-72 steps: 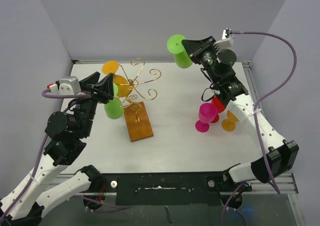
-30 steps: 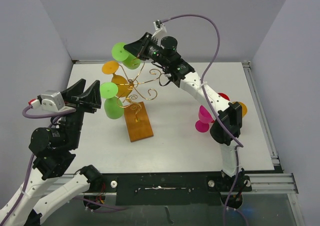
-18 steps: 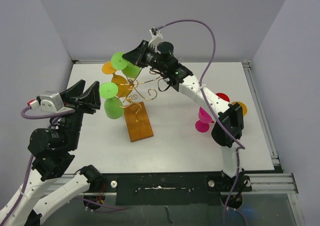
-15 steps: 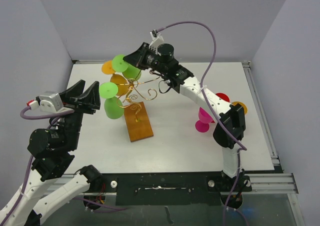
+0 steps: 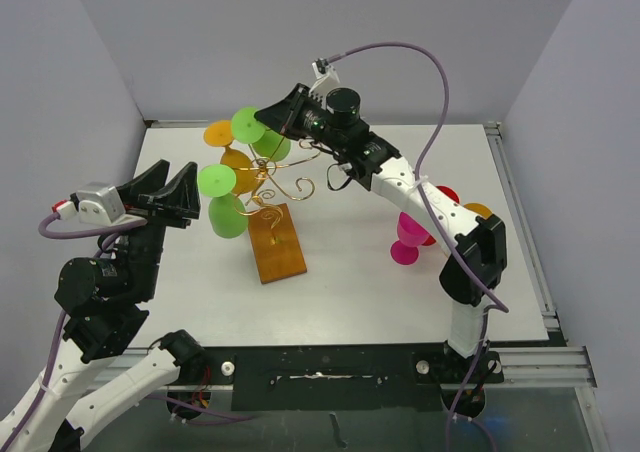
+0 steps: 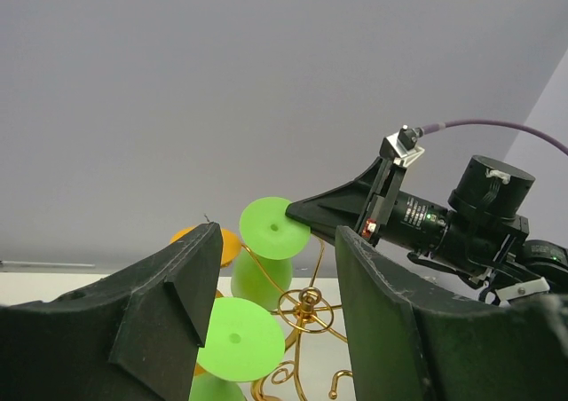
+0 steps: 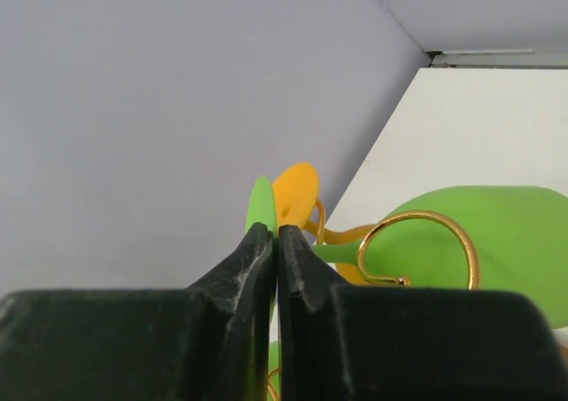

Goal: Place the wine glass upside down on the wine glass rack

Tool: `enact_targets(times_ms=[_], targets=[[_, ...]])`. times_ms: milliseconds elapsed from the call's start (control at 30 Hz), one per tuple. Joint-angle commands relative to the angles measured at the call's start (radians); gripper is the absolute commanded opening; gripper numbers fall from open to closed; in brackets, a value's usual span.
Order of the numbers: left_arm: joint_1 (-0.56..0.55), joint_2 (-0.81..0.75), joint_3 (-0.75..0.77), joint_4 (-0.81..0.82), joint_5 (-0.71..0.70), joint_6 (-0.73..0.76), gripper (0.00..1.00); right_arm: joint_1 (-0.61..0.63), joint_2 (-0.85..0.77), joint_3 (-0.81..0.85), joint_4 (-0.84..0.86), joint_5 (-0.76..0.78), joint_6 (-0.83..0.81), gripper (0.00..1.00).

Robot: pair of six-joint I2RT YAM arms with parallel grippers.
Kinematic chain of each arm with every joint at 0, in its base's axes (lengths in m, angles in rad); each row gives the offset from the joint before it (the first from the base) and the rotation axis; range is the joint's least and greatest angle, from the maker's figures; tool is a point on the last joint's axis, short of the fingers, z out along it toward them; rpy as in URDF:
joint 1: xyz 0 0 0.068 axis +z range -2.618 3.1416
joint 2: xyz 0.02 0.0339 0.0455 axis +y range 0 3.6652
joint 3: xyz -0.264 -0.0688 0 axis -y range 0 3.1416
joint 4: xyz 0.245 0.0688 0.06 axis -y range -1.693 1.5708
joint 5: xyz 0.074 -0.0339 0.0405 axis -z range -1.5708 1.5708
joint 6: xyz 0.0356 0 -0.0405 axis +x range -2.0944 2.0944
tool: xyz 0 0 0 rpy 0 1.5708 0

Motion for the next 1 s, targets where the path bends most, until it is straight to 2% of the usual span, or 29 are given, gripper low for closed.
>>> enact_targets(times_ms=[0,700,967], targets=[[0.002,-0.008,0.015,0.033,-0.016,-0.010,0.52,0.005,-0.082,-0.016,0.039,0.027,0.010,0.00],[0.002,-0.011,0.001,0.045,-0.031,-0.016,0.52,0.005,-0.202,-0.164,0.048,0.202,0.010,0.00],[0.002,-0.010,-0.002,0.050,-0.031,-0.014,0.52,0.005,-0.215,-0.171,0.042,0.266,-0.024,0.00]])
